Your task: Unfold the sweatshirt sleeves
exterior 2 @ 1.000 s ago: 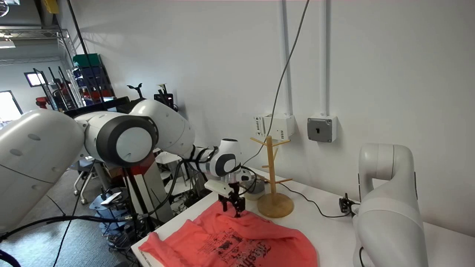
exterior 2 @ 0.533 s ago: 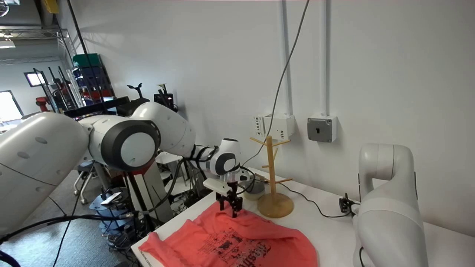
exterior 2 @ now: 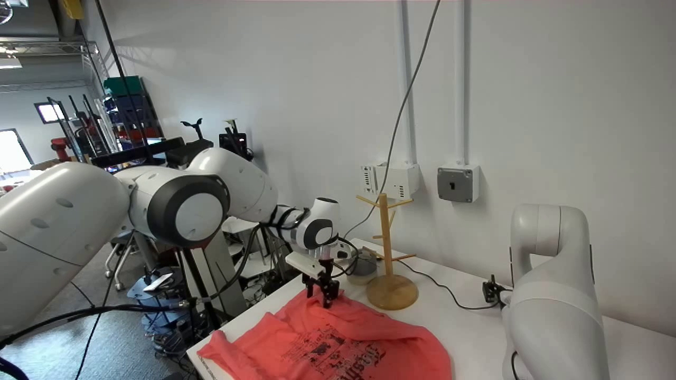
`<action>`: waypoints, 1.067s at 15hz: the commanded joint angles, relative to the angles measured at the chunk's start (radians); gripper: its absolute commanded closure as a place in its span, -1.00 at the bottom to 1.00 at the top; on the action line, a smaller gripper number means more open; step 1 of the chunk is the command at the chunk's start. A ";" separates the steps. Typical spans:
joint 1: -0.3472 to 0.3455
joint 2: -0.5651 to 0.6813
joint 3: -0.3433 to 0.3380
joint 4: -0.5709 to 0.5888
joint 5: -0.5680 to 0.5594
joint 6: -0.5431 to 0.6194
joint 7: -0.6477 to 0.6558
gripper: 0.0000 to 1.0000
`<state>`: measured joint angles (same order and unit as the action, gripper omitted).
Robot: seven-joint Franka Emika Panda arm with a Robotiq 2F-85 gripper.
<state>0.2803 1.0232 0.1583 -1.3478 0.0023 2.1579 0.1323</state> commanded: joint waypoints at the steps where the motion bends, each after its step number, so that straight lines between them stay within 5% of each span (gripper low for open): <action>1: -0.004 0.029 0.023 0.055 0.030 -0.038 -0.041 -0.63; 16: 0.055 0.002 0.080 0.007 0.017 0.012 -0.107 -0.42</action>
<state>0.3312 1.0281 0.2287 -1.3379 0.0029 2.1597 0.0706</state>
